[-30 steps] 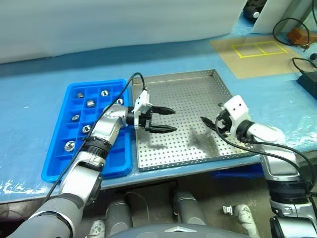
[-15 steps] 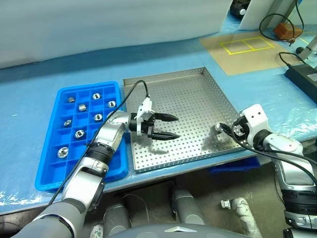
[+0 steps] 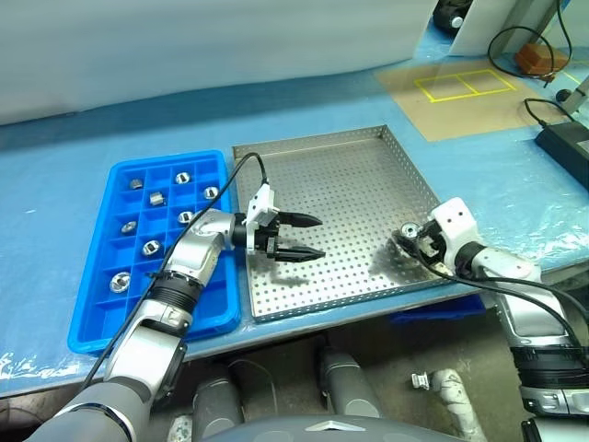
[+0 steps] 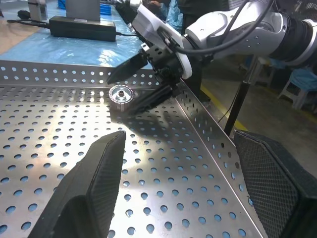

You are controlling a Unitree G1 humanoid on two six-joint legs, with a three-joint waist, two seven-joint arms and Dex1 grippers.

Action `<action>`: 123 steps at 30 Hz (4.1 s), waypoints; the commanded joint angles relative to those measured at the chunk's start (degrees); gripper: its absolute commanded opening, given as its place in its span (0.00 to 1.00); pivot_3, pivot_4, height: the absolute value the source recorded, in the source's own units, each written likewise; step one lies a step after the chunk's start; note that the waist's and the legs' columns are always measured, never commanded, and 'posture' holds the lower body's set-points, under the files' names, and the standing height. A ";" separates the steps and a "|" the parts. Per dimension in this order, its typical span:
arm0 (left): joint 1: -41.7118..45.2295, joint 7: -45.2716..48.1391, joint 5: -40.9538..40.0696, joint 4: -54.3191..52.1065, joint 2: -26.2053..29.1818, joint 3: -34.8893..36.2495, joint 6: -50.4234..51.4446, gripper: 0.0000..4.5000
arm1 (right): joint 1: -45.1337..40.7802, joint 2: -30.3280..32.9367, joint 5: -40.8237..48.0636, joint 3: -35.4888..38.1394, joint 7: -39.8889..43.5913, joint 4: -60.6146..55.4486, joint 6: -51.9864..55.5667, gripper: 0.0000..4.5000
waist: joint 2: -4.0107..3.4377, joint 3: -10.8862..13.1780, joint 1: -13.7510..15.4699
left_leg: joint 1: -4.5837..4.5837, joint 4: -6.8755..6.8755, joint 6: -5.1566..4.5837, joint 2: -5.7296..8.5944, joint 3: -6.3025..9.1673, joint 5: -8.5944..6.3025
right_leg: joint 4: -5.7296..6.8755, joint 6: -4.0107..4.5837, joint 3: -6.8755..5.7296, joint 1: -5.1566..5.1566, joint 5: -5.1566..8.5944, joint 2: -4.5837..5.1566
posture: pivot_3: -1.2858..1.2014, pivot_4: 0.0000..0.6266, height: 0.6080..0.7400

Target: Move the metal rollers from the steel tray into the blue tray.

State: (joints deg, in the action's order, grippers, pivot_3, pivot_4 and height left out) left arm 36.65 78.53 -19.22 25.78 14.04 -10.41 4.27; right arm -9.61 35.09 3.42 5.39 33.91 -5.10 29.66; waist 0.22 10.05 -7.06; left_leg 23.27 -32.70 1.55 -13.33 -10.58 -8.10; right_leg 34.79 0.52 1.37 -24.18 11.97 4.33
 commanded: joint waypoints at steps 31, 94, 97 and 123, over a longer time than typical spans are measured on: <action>-1.90 -0.85 -0.91 -5.35 3.63 1.60 0.57 0.82 | -7.01 -0.52 -3.11 -1.60 -7.54 6.18 -5.69 0.39 | 0.00 0.01 -0.10 | 0.01 -0.02 -0.20 0.39 -0.01 -0.12 | -0.07 -0.03 0.13 -0.01 0.02 0.10 | 0.32 0.24 1.00; -55.80 -25.49 -19.62 -65.09 29.73 35.45 22.81 0.82 | -37.25 -22.07 5.62 -33.82 51.17 25.25 -15.53 0.69 | -0.01 0.06 16.22 | 0.27 1.43 1.05 -0.26 0.42 0.62 | 0.20 0.02 -0.44 -0.82 0.08 -0.18 | 0.64 0.24 1.00; -54.11 -25.07 -19.50 -63.73 30.23 34.58 22.69 0.82 | -37.48 -22.27 5.26 -33.01 48.62 25.32 -13.79 0.90 | 0.00 0.06 16.17 | 0.27 1.41 1.06 -0.26 0.42 0.63 | 0.22 0.02 -0.45 -0.82 0.08 -0.19 | 0.63 0.24 1.00; 2.44 -16.60 0.61 -0.61 8.06 5.11 -1.85 0.82 | -17.32 -4.75 7.45 -2.20 13.15 -3.14 4.21 0.98 | 0.09 -0.07 10.14 | -0.02 0.43 1.36 -0.15 0.37 0.84 | 0.98 -0.03 -0.05 -0.49 0.01 -0.19 | 0.37 0.24 1.00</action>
State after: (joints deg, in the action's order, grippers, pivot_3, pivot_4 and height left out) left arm 36.42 63.59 -20.94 20.24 23.11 -5.31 7.25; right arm -27.49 30.12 10.23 -0.41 50.70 -3.76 32.82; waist 0.31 9.98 3.08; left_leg 23.26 -32.31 2.88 -13.49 -10.21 -7.26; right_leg 35.77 0.46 1.35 -24.67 11.96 4.13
